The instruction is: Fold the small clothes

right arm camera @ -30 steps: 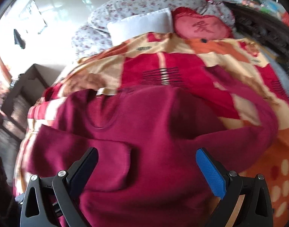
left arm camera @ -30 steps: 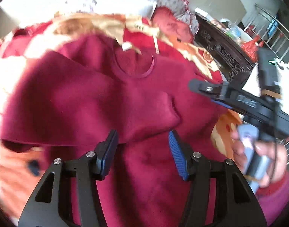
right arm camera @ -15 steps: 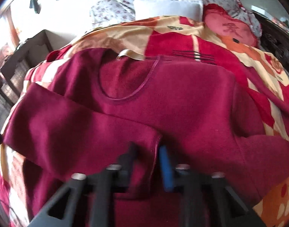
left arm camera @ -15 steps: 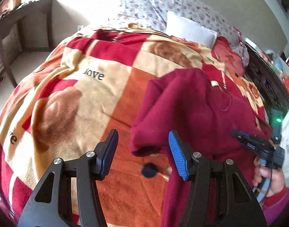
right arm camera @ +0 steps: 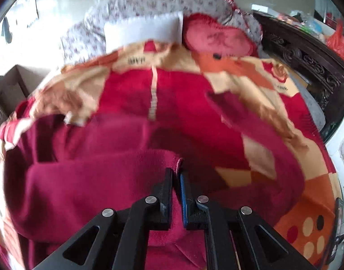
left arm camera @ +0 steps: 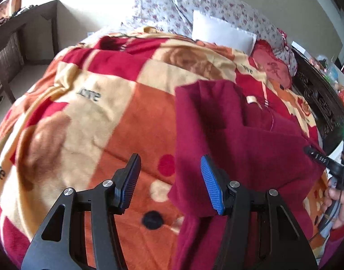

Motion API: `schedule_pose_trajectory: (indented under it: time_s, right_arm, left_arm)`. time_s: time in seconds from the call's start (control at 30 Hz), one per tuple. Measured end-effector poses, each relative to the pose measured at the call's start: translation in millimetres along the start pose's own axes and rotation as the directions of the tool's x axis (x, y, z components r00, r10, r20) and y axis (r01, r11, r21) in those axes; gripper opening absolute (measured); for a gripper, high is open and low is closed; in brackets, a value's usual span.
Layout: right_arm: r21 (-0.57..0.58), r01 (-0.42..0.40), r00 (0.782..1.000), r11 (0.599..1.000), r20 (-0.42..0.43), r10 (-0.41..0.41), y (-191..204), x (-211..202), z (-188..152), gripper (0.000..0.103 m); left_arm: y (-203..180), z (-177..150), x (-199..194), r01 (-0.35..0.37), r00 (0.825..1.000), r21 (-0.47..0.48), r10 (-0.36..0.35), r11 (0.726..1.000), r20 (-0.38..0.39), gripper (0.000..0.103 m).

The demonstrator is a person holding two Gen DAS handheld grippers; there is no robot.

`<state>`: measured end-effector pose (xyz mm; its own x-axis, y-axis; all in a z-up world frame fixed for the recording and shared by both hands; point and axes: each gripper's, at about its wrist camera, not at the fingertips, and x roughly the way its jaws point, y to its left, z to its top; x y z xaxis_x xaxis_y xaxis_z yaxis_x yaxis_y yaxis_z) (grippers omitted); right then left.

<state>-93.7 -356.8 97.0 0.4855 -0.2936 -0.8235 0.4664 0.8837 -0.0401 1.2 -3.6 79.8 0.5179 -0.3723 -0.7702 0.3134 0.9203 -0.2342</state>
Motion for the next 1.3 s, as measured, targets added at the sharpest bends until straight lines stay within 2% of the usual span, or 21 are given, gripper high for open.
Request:
schedule_pose_trajectory:
  time_s: [0.1, 0.17, 0.2, 0.23, 0.27, 0.3, 0.37, 0.43, 0.47, 0.57, 0.63, 0.7, 0.77, 0.8, 0.87, 0.97, 1.03, 1.07, 1.13, 1.2, 1.3]
  right_arm:
    - [-0.006, 0.046, 0.999, 0.999, 0.024, -0.046, -1, -8, -1, 0.008]
    - [0.0, 0.057, 0.996, 0.998, 0.071, -0.057, 2, -25, 1, 0.019]
    - [-0.006, 0.032, 0.994, 0.999, 0.1, -0.032, 7, -35, 0, 0.032]
    - [-0.032, -0.029, 0.99, 0.999, 0.134, 0.033, 16, -46, 1, 0.048]
    - [-0.059, -0.079, 0.986, 0.995, 0.145, 0.087, 23, -49, 3, 0.054]
    - [-0.114, -0.161, 0.974, 0.98, 0.143, 0.177, 39, -53, 5, 0.062]
    - [-0.222, -0.302, 0.939, 0.927, 0.096, 0.329, 73, -52, 9, 0.062]
    - [-0.324, -0.374, 0.912, 0.869, 0.039, 0.407, 106, -43, 11, 0.062]
    - [-0.369, -0.38, 0.909, 0.848, 0.021, 0.417, 120, -39, 10, 0.062]
    - [-0.535, -0.335, 0.925, 0.775, -0.029, 0.379, 163, -16, 5, 0.062]
    - [-0.571, -0.347, 0.922, 0.744, -0.06, 0.383, 171, -5, 6, 0.062]
    - [-0.589, -0.396, 0.908, 0.704, -0.138, 0.395, 177, 9, 6, 0.061]
    - [-0.609, -0.419, 0.902, 0.673, -0.196, 0.384, 181, 19, 3, 0.039]
    - [-0.62, -0.416, 0.904, 0.665, -0.202, 0.377, 182, 19, 1, 0.02]
    - [-0.646, -0.385, 0.914, 0.66, -0.164, 0.372, 182, 11, -2, 0.009]
    - [-0.652, -0.34, 0.922, 0.677, -0.087, 0.378, 177, -4, 1, 0.007]
    - [-0.607, -0.304, 0.925, 0.735, -0.003, 0.38, 164, -16, 10, 0.006]
    - [-0.571, -0.299, 0.928, 0.765, 0.013, 0.372, 158, -15, 16, 0.007]
    - [-0.504, -0.296, 0.939, 0.811, 0.003, 0.344, 154, -1, 21, 0.007]
    - [-0.482, -0.317, 0.936, 0.817, -0.023, 0.35, 160, 15, 18, 0.007]
    - [-0.47, -0.329, 0.937, 0.819, -0.057, 0.344, 164, 17, 14, 0.015]
  left_arm:
    - [-6, 3, 7, -0.019, 1.0, 0.024, 0.019, 1.0, 0.01, 0.055]
    - [-6, 6, 16, -0.035, 0.999, 0.03, 0.036, 0.999, -0.005, 0.055]
    - [-4, 7, 21, -0.038, 0.999, 0.027, 0.038, 0.999, -0.015, 0.055]
    - [-3, 7, 24, -0.043, 0.999, 0.025, 0.043, 0.999, -0.021, 0.055]
    - [-1, 8, 28, -0.054, 0.998, 0.025, 0.055, 0.998, -0.026, 0.055]
    - [0, 8, 33, -0.072, 0.997, 0.026, 0.073, 0.997, -0.033, 0.055]
    - [5, 10, 43, -0.089, 0.995, 0.017, 0.089, 0.996, -0.044, 0.055]
    - [10, 13, 49, -0.101, 0.994, 0.002, 0.101, 0.995, -0.051, 0.055]
    - [13, 15, 52, -0.109, 0.992, -0.01, 0.108, 0.994, -0.058, 0.055]
    - [23, 18, 54, -0.109, 0.992, -0.041, 0.106, 0.993, -0.07, 0.055]
    - [26, 18, 53, -0.107, 0.992, -0.038, 0.104, 0.994, -0.073, 0.055]
    - [28, 16, 51, -0.11, 0.991, -0.03, 0.108, 0.993, -0.073, 0.055]
    - [31, 15, 51, -0.111, 0.991, -0.038, 0.108, 0.993, -0.077, 0.055]
    - [33, 15, 50, -0.109, 0.991, -0.048, 0.105, 0.993, -0.08, 0.055]
    - [37, 16, 46, -0.105, 0.992, -0.068, 0.1, 0.992, -0.076, 0.055]
    - [37, 21, 32, -0.101, 0.995, -0.089, 0.099, 0.991, -0.025, 0.055]
    - [34, 25, 23, -0.091, 0.996, -0.096, 0.092, 0.991, 0.013, 0.055]
    - [31, 27, 19, -0.085, 0.996, -0.097, 0.089, 0.992, 0.032, 0.055]
    - [23, 30, 17, -0.08, 0.995, -0.091, 0.085, 0.993, 0.052, 0.055]
    - [14, 32, 21, -0.07, 0.997, -0.076, 0.073, 0.995, 0.034, 0.055]
    - [0, 31, 25, -0.058, 0.998, -0.045, 0.059, 0.997, 0.024, 0.055]
